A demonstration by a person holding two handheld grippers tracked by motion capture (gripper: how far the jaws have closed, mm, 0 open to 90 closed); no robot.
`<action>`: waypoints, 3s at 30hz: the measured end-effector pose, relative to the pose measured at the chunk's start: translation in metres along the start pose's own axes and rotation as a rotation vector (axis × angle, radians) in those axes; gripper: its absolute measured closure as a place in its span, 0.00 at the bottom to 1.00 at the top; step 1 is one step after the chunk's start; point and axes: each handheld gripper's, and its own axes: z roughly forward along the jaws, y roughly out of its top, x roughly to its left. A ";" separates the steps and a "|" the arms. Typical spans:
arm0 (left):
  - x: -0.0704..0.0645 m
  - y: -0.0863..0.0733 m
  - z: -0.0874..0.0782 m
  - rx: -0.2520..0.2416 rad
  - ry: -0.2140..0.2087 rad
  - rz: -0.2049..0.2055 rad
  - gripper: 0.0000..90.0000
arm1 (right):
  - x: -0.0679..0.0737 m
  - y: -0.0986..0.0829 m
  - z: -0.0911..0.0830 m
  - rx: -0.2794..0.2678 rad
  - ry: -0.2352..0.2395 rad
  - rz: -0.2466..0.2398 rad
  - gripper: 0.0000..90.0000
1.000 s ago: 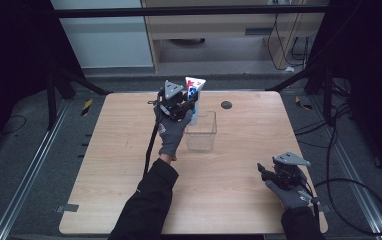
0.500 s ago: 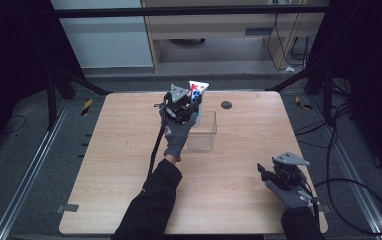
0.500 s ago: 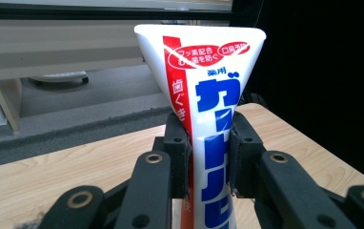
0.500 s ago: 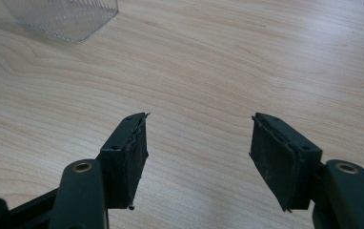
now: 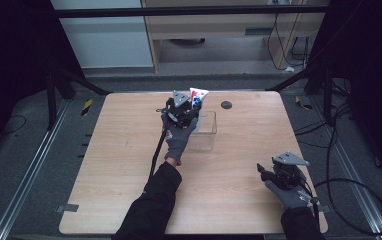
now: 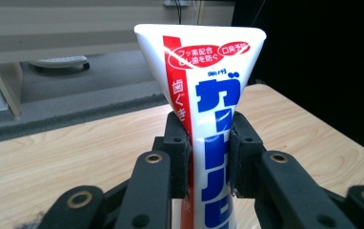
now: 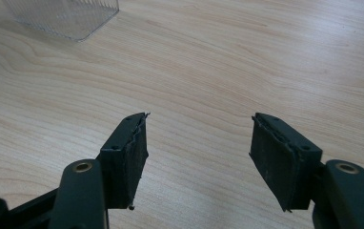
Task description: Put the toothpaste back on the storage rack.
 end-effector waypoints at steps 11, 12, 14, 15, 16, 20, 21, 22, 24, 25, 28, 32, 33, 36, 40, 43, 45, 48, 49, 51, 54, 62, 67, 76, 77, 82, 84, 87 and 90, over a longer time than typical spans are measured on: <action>0.003 -0.017 0.005 0.041 -0.002 -0.008 0.81 | 0.000 0.000 0.000 0.001 -0.001 -0.004 0.41; 0.003 -0.018 0.005 0.043 -0.002 -0.010 0.81 | 0.000 0.000 0.000 0.002 0.000 -0.002 0.41; 0.003 -0.021 0.005 0.049 -0.001 -0.008 0.80 | 0.000 0.000 0.000 0.000 -0.002 -0.003 0.41; 0.003 -0.022 0.005 0.052 -0.002 -0.007 0.80 | 0.000 0.000 0.000 0.000 -0.002 -0.003 0.41; 0.003 -0.024 0.005 0.055 -0.001 -0.004 0.80 | 0.000 0.000 0.000 0.001 -0.002 -0.006 0.41; 0.003 -0.029 0.006 0.068 -0.004 -0.002 0.80 | 0.000 0.000 0.000 0.001 -0.004 -0.005 0.41; 0.003 -0.030 0.006 0.071 -0.004 0.001 0.80 | 0.000 0.000 0.000 0.001 -0.004 -0.006 0.41; 0.003 -0.031 0.006 0.076 -0.004 0.007 0.80 | 0.000 0.000 0.000 0.001 -0.005 -0.006 0.41; 0.003 -0.032 0.006 0.076 0.001 0.014 0.80 | 0.000 0.000 0.000 0.002 -0.004 -0.004 0.41; 0.003 -0.032 0.006 0.078 0.002 0.015 0.80 | 0.000 0.000 0.000 0.002 -0.005 -0.005 0.41; 0.003 -0.034 0.006 0.096 0.005 0.026 0.79 | 0.000 0.000 0.000 0.002 -0.005 -0.006 0.41; 0.003 -0.038 0.006 0.104 0.004 0.023 0.79 | 0.000 0.000 0.000 0.002 -0.004 -0.003 0.41; 0.004 -0.038 0.006 0.109 0.004 0.028 0.79 | 0.000 0.000 0.000 0.002 -0.004 -0.003 0.41; 0.004 -0.040 0.007 0.120 0.001 0.028 0.79 | 0.000 0.000 0.000 0.001 -0.005 -0.002 0.41; 0.006 -0.045 0.008 0.131 -0.003 0.027 0.78 | 0.000 0.000 0.000 0.000 -0.005 -0.002 0.41; 0.004 -0.046 0.008 0.139 -0.012 0.043 0.78 | 0.000 0.000 0.000 0.001 -0.005 -0.004 0.41; 0.002 -0.046 0.008 0.141 -0.017 0.051 0.76 | 0.000 0.000 0.000 0.002 -0.006 -0.003 0.41; 0.003 -0.046 0.007 0.123 -0.023 0.044 0.69 | 0.000 0.000 0.000 0.000 -0.006 -0.001 0.41; 0.004 -0.046 0.006 0.121 -0.024 0.041 0.67 | 0.000 0.000 0.000 0.000 -0.006 -0.001 0.41; 0.005 -0.046 0.003 0.110 -0.039 0.028 0.62 | 0.000 0.000 0.000 0.000 -0.005 0.000 0.41; 0.005 -0.043 -0.005 0.101 -0.049 0.045 0.54 | 0.000 0.000 0.000 -0.002 -0.008 0.001 0.40; 0.000 -0.031 -0.032 0.082 -0.102 0.104 0.43 | 0.000 0.000 -0.001 -0.008 -0.014 0.003 0.39; -0.001 -0.025 -0.056 0.097 -0.173 0.117 0.41 | 0.000 0.000 -0.002 -0.009 -0.016 0.008 0.39; 0.011 -0.030 -0.099 0.148 -0.139 0.156 0.39 | 0.001 0.000 -0.002 -0.010 -0.023 0.007 0.37; 0.013 -0.033 -0.103 0.154 -0.140 0.152 0.39 | 0.002 0.000 -0.002 -0.009 -0.022 0.006 0.37; 0.026 -0.053 -0.123 0.194 -0.118 0.157 0.39 | 0.002 0.000 -0.004 -0.015 -0.024 0.007 0.37; 0.033 -0.063 -0.131 0.208 -0.101 0.155 0.39 | 0.001 -0.001 -0.004 -0.014 -0.027 0.007 0.37; 0.043 -0.074 -0.142 0.210 -0.085 0.133 0.39 | 0.001 -0.002 -0.005 -0.012 -0.028 0.010 0.36; 0.052 -0.083 -0.151 0.226 -0.059 0.116 0.39 | 0.001 -0.002 -0.005 -0.011 -0.027 0.011 0.36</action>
